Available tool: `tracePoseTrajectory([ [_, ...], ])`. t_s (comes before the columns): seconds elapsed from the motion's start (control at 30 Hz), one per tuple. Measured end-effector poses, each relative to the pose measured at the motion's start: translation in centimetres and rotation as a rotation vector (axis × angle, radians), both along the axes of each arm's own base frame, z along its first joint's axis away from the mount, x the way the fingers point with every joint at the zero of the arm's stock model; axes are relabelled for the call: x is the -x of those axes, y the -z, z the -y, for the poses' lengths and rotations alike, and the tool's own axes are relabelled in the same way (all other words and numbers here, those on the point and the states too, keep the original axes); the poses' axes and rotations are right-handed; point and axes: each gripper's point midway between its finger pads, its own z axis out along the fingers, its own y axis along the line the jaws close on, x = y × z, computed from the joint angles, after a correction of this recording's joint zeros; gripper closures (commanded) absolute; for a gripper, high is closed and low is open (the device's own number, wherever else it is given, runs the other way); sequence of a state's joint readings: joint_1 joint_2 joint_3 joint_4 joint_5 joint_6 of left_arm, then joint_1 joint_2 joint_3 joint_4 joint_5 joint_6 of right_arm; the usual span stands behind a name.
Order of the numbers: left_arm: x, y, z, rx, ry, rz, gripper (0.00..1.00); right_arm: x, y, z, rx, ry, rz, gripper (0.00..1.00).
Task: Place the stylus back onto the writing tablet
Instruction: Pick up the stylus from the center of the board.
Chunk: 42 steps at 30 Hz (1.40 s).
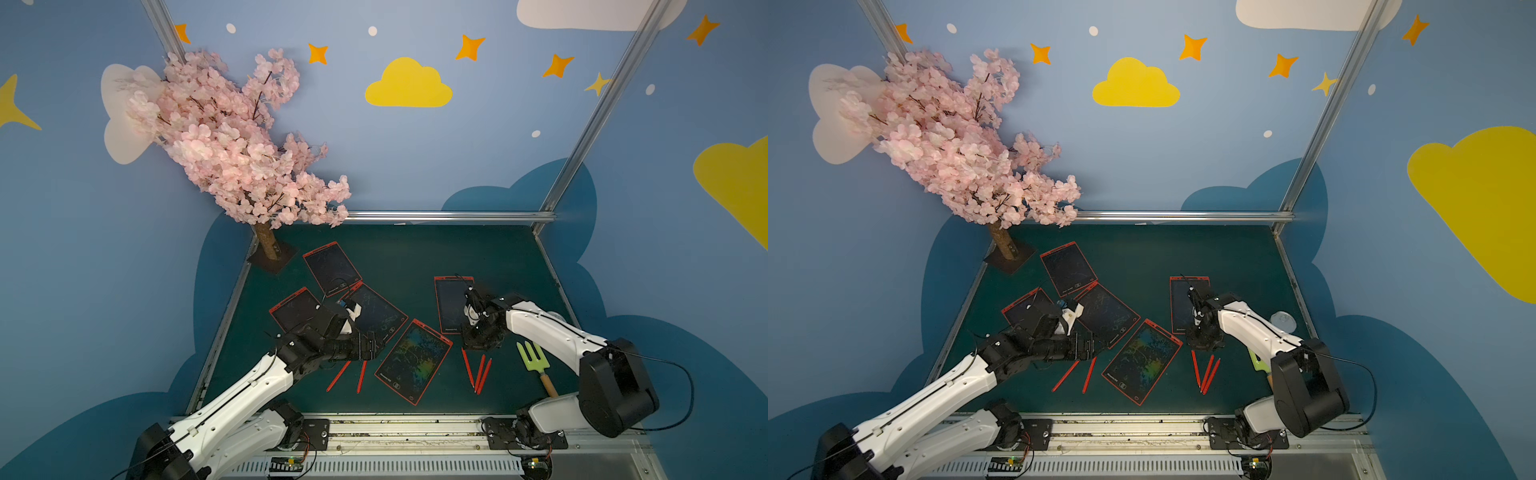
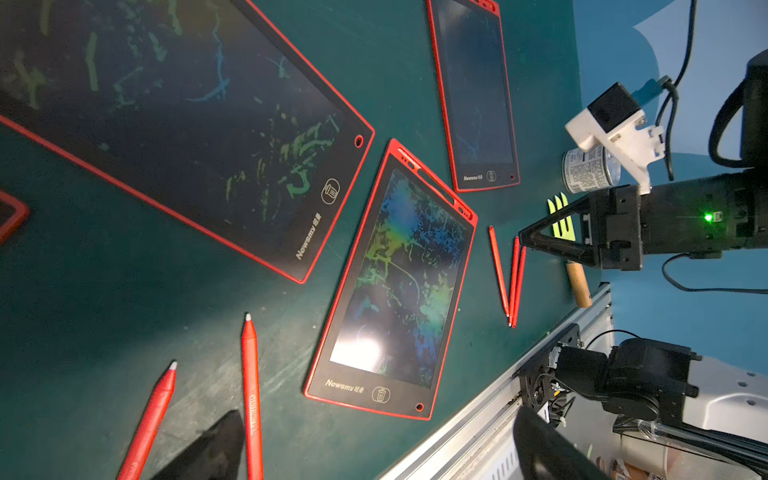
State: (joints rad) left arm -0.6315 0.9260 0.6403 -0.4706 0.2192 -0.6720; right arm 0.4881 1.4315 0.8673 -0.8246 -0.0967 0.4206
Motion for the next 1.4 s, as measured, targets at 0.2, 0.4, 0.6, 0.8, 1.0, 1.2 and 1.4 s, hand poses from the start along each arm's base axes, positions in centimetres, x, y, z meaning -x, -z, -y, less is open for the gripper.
tracePoseTrajectory([
  [0.2, -0.4, -0.6, 0.1, 0.012, -0.012, 0.032, 0.00, 0.7, 1.0, -0.5, 0.028, -0.024, -0.008, 0.78],
  [0.4, -0.4, -0.9, 0.2, 0.023, -0.010, 0.046, 0.00, 1.3, 2.1, -0.3, 0.058, -0.022, -0.009, 0.80],
  [0.6, -0.3, -0.9, 0.1, 0.024, -0.010, 0.048, 0.00, 1.3, 2.7, 0.1, 0.075, -0.011, 0.002, 0.83],
  [0.8, -0.4, -0.9, 0.2, 0.025, -0.009, 0.049, 0.00, 1.3, 3.2, 0.0, 0.079, -0.010, 0.003, 0.84],
  [1.0, -0.4, -0.9, 0.2, 0.026, -0.010, 0.050, 0.00, 1.2, 3.5, 0.0, 0.086, -0.015, 0.001, 0.85],
  [1.2, -0.4, -0.9, 0.2, 0.026, -0.010, 0.050, 0.00, 1.3, 3.7, 0.1, 0.104, -0.022, 0.000, 0.85],
  [1.4, -0.4, -0.8, 0.1, 0.024, -0.010, 0.048, 0.00, 1.3, 3.8, 0.1, 0.130, -0.038, 0.006, 0.88],
])
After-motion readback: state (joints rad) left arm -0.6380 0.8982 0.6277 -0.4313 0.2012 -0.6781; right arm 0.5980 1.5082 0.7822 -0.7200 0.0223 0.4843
